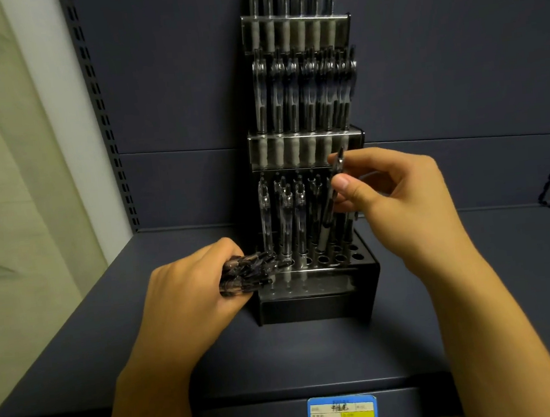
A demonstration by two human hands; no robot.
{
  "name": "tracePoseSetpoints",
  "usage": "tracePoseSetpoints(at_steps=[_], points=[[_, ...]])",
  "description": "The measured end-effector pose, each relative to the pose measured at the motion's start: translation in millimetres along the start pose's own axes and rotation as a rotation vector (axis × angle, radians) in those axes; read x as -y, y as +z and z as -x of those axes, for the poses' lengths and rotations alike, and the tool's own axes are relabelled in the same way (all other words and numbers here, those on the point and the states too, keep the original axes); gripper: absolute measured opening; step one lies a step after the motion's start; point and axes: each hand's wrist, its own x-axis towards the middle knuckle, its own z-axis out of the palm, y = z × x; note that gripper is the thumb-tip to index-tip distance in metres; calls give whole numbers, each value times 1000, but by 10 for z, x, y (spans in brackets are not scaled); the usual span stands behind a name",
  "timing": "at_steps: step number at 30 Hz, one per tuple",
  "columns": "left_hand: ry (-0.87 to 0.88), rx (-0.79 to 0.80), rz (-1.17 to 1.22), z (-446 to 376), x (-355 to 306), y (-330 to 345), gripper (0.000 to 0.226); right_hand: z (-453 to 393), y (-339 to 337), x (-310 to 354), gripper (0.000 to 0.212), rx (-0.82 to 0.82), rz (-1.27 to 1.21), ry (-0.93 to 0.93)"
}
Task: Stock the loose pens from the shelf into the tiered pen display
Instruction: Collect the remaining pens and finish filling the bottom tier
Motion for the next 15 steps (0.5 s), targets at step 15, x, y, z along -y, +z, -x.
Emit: tracePoseSetpoints(at_steps=[15], points=[[37, 21, 17, -1, 43, 31, 14, 112, 124, -41, 14, 75, 323, 31]])
